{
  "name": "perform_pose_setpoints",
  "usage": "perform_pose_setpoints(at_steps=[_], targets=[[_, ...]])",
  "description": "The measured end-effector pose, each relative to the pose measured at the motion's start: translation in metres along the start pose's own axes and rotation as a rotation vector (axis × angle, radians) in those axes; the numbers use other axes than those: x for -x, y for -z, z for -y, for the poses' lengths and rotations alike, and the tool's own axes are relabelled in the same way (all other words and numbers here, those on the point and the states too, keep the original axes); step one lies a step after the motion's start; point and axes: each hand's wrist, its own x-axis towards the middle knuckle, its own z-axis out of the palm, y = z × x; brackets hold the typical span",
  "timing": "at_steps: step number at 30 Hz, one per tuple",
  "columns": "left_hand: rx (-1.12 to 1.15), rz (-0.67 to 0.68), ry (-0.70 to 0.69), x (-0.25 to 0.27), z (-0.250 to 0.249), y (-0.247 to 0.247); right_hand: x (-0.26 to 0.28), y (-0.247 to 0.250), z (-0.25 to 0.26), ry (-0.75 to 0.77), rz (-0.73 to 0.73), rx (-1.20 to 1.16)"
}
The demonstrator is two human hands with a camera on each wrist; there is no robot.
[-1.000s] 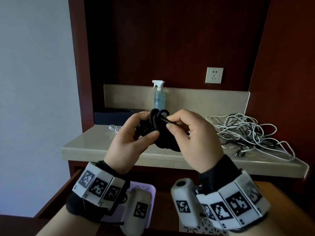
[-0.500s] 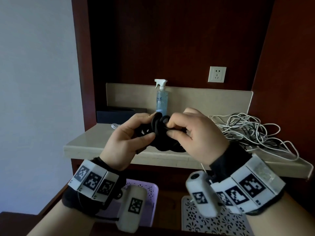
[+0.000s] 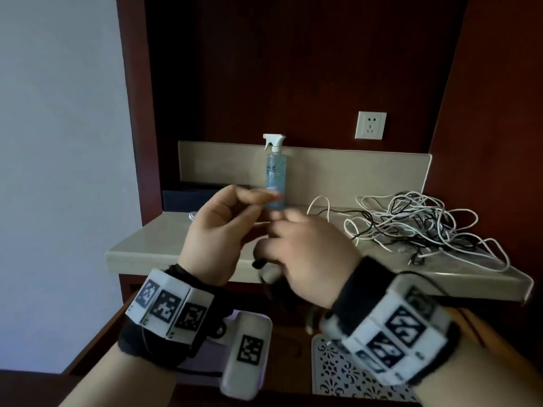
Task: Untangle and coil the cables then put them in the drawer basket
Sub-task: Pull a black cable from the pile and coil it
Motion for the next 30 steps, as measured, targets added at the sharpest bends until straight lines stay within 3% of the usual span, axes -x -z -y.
perform_pose_setpoints(at_steps=[4, 7, 9, 11, 13, 17, 20, 25, 30], targets=[[-0.148, 0.029, 0.030, -0.016, -0.008, -0.012, 0.001, -0.029, -0.004, -0.321, -0.034, -0.173], [-0.274, -0.004, 0.244, -0.040, 0.000, 0.010, 0.009, -0.054, -0.015, -0.460, 0.253, -0.229], [-0.399, 0.037, 0.438, -0.039, 0.012, 0.034, 0.022, -0.061, -0.025, -0.590, 0.369, -0.266], [-0.520, 0.120, 0.597, -0.031, 0.025, 0.056, 0.032, -0.063, -0.036, -0.657, 0.422, -0.260], [-0.747, 0.288, 0.691, -0.024, 0.043, 0.066, 0.037, -0.061, -0.048, -0.681, 0.503, -0.259], [-1.113, 0.689, 0.714, -0.020, 0.070, 0.054, 0.051, -0.058, -0.066, -0.728, 0.579, -0.378], [-1.294, 0.931, 0.706, -0.019, 0.090, 0.034, 0.068, -0.054, -0.074, -0.729, 0.743, -0.437], [-1.427, 1.106, 0.641, -0.017, 0.130, -0.002, 0.100, -0.073, -0.082, -0.611, 1.132, -0.296], [-1.561, 1.203, 0.612, -0.016, 0.176, -0.035, 0.122, -0.094, -0.097, -0.544, 1.253, -0.233]])
